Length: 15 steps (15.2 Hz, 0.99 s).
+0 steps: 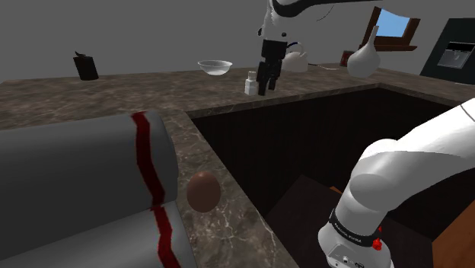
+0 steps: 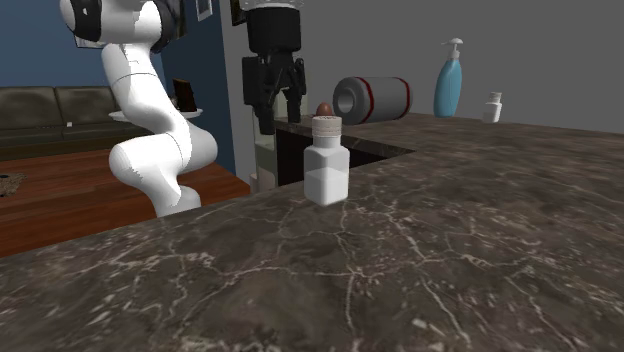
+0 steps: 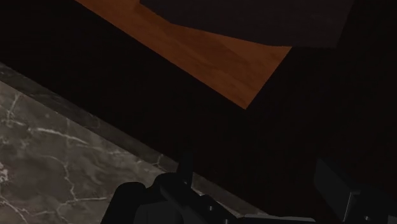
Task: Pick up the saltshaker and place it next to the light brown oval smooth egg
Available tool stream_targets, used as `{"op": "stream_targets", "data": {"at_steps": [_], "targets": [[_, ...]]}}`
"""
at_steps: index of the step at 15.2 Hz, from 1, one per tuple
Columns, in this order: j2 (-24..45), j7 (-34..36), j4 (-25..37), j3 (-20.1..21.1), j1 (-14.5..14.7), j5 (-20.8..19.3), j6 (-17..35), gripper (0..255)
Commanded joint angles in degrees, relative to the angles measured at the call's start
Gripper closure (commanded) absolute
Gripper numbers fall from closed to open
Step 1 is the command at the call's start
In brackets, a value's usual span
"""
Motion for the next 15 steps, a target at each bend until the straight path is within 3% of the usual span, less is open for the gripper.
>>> {"op": "stream_targets", "data": {"at_steps": [1, 11, 15], "targets": [[2.8, -1.1, 3.3, -1.0, -0.5, -0.6, 0.8, 0], [17.6, -6.7, 22.5, -5.7, -2.3, -1.2, 2.1, 0], [17.3, -6.7, 19.1, -5.7, -2.3, -1.3, 5.2, 0]]}}
